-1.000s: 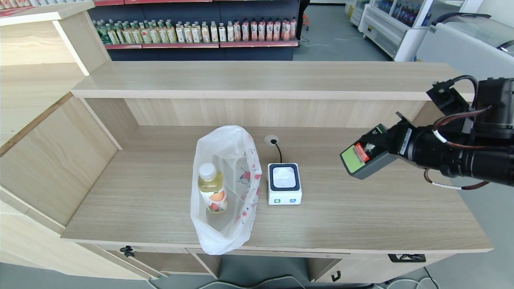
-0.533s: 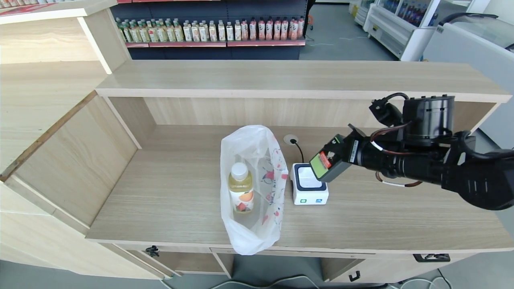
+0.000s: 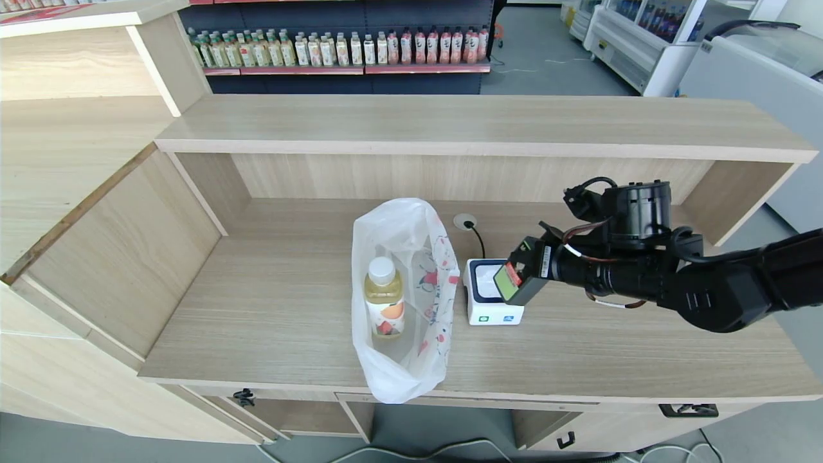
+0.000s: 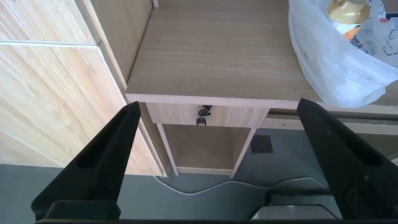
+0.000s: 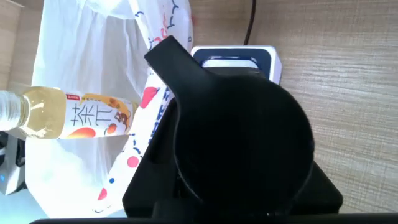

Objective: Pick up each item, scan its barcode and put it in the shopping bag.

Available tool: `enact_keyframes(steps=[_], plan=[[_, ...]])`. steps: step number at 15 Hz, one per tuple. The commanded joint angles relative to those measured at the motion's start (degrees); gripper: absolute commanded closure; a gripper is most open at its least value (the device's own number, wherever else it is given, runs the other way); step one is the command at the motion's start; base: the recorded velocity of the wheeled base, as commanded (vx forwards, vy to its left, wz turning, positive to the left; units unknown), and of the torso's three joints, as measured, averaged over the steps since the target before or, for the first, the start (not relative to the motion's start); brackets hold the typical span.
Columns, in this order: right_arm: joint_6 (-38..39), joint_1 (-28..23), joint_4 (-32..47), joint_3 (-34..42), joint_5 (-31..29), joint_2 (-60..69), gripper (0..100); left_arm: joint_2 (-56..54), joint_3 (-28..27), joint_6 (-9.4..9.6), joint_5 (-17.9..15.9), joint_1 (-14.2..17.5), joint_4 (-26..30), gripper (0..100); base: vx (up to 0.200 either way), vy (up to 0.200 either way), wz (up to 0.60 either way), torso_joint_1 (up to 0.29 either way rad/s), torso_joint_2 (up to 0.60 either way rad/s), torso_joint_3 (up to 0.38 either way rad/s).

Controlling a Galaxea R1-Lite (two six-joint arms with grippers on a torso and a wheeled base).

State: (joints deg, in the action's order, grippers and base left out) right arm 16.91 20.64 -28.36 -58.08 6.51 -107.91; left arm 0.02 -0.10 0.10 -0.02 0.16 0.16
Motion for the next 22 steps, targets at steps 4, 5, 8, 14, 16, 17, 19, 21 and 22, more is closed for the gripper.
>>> enact_keyframes(steps=[4, 5, 8, 14, 16, 17, 19, 21, 22], plan=[[-0.03, 0.02, -1.18, -0.37, -0.18, -2.04, 100, -0.02, 0.01, -0.01, 0.02, 0.02, 0.02, 0, 0.0, 0.0, 0.0, 0.0, 0.0, 0.0], [-0.03, 0.02, -1.7, -0.46, -0.18, -2.48, 100, -0.02, 0.01, -0.01, 0.02, 0.02, 0.02, 0, 0.0, 0.0, 0.0, 0.0, 0.0, 0.0], [-0.03, 0.02, -3.11, -1.25, -0.18, -4.33, 100, -0.02, 0.01, -0.01, -0.06, 0.02, 0.02, 0, 0.0, 0.0, 0.0, 0.0, 0.0, 0.0], [0.05, 0.1, -4.96, -2.74, -0.09, -6.7, 100, -0.02, 0.01, -0.01, -0.06, 0.02, 0.02, 0, 0.0, 0.0, 0.0, 0.0, 0.0, 0.0], [0.05, 0.1, -5.04, -2.92, -0.01, -6.96, 100, -0.02, 0.01, -0.01, 0.02, 0.02, 0.02, 0, 0.0, 0.0, 0.0, 0.0, 0.0, 0.0], [0.05, 0.19, -5.13, -3.1, 0.08, -7.23, 100, -0.02, 0.01, -0.01, 0.02, 0.02, 0.02, 0, 0.0, 0.0, 0.0, 0.0, 0.0, 0.0], [0.23, 0.37, -5.66, -3.71, 0.08, -7.93, 100, -0.02, 0.01, -0.01, 0.02, 0.02, 0.02, 0, 0.0, 0.0, 0.0, 0.0, 0.0, 0.0], [0.32, 0.63, -6.45, -3.71, -0.01, -9.07, 100, -0.02, 0.01, -0.01, -0.06, 0.02, 0.02, 0, 0.0, 0.0, 0.0, 0.0, 0.0, 0.0], [0.41, 0.81, -7.77, -3.62, -0.01, -9.69, 100, -0.02, 0.01, -0.01, 0.02, 0.02, 0.02, 0, 0.0, 0.0, 0.0, 0.0, 0.0, 0.0]])
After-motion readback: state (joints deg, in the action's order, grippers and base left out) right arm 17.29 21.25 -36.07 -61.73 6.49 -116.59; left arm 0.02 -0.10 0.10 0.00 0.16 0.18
